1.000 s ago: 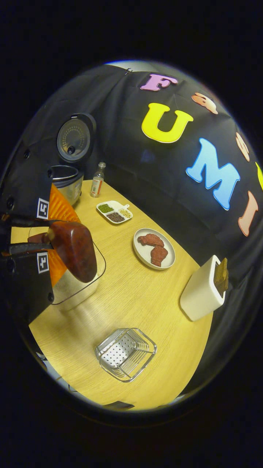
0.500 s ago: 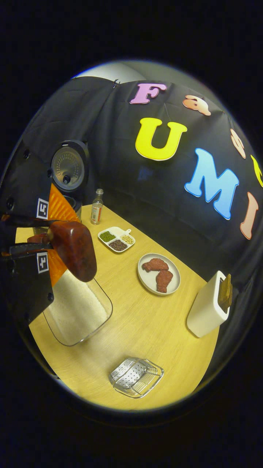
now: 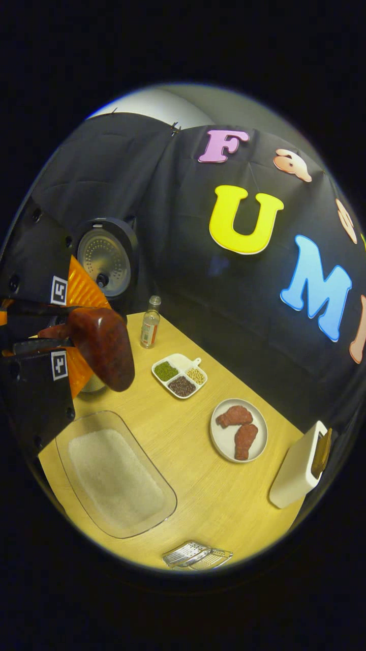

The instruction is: Close the left gripper, press the button to open the rice cooker; take a wooden spoon from the chopstick holder with the right hand, scoop a spoonful of rice and pour it into the rice cooker, then put the wooden spoon back into the chopstick holder.

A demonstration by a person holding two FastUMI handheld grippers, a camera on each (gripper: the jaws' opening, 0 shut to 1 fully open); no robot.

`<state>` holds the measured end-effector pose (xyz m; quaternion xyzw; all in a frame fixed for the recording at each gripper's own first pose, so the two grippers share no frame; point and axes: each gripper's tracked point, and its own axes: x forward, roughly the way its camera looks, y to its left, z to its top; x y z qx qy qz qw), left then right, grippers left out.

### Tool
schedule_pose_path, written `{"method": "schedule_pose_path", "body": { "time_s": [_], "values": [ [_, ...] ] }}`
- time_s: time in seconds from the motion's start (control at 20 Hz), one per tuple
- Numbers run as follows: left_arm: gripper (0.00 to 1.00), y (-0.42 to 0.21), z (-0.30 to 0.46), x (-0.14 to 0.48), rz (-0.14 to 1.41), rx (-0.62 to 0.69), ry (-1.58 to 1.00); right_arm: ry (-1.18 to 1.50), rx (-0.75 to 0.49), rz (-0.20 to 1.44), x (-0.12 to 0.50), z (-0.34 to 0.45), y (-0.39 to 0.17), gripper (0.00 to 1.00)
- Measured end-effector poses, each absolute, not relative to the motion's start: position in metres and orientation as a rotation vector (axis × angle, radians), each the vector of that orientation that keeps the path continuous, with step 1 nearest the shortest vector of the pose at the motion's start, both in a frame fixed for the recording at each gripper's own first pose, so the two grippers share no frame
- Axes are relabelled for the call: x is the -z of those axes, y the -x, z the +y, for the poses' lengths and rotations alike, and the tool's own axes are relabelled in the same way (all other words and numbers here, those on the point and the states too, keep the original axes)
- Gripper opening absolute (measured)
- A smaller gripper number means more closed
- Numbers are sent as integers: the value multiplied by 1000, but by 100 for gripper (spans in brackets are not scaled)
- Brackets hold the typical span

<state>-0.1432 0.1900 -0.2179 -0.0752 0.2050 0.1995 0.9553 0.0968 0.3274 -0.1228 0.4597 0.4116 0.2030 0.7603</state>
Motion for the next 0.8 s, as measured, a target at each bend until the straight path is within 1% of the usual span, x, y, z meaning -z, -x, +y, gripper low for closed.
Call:
{"method": "schedule_pose_path", "body": {
  "time_s": [0.25,0.4,0.6,0.8],
  "values": [
    [96,149,206,223,421,-438,165,-902,-543,829,90,384,-108,18],
    [96,155,217,226,424,-462,172,-798,-600,787,84,420,-114,18],
    [96,163,234,230,432,-501,186,-643,-656,739,92,463,-122,18],
    [96,166,248,228,446,-545,181,-507,-675,686,111,491,-132,18]
  ]
}}
